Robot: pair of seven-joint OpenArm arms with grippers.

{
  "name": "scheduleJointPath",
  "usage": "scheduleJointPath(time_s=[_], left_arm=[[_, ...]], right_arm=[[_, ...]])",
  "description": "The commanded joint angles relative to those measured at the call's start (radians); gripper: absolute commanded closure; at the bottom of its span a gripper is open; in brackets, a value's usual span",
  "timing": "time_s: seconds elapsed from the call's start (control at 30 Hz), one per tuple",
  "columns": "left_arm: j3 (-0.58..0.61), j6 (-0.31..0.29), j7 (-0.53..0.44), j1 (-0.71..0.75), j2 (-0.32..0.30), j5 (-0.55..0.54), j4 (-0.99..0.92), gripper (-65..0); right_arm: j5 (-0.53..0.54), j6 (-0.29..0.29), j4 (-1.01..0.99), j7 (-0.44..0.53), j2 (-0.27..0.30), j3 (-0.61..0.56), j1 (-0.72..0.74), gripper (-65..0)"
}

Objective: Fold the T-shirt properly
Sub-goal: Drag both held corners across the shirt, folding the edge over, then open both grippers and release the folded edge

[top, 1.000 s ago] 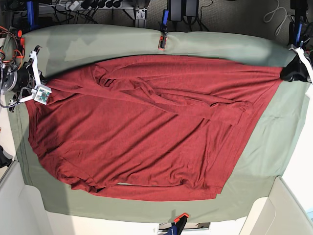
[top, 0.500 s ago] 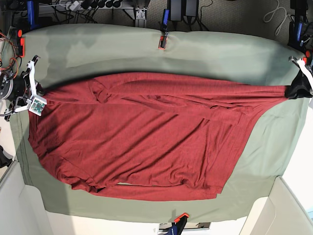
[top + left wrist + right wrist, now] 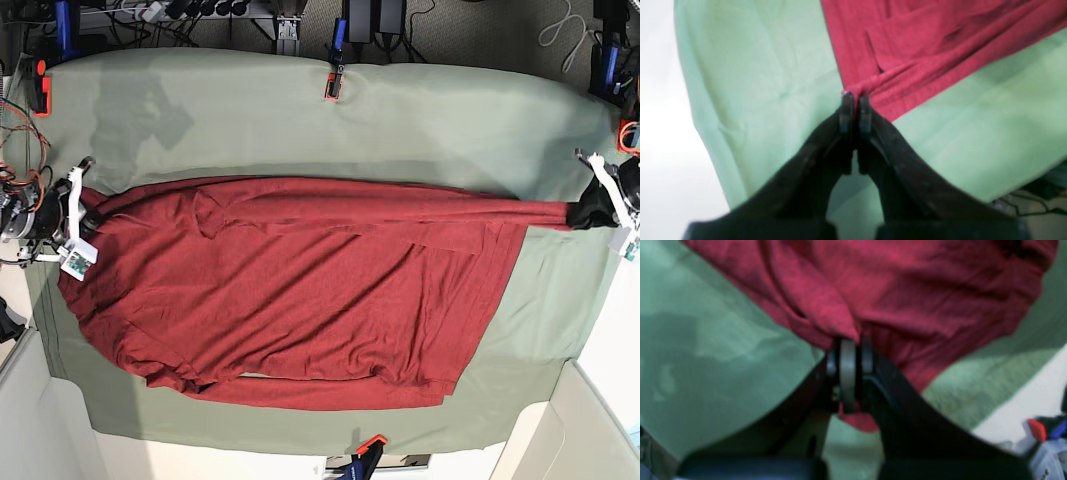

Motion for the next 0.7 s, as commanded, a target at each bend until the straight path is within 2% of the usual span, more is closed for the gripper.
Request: scheduleJointPath(time_s=[0.0,0.33,0.57,0.67], left_arm=[[0.005,0.003,-0.021,-0.032,-0.026,-0.007,-0.005,0.0],[0.256,0.002,-0.051,-0.303,-0.021,0.048,-0.239,0.0],[0.411,-0.002,-0.067,-0.475,0.009,0.056,-0.419,0.0],[0.454,-0.004,-0.066,-0.523,0.027,0.059,-0.482,-6.7]], right_arm=[[0.002,0.001,0.004,0.008,0.016,0.014,0.018,0.0],[-0.036,0.000,-0.072,0.053,-0.018,0.014,0.019,0.0],[-0.074,-0.005,-0.079,0.073,-0.040,0.014,0.019,0.0],[-0.079,-0.015,-0.084,0.084,-0.060,0.014,0.019,0.0]])
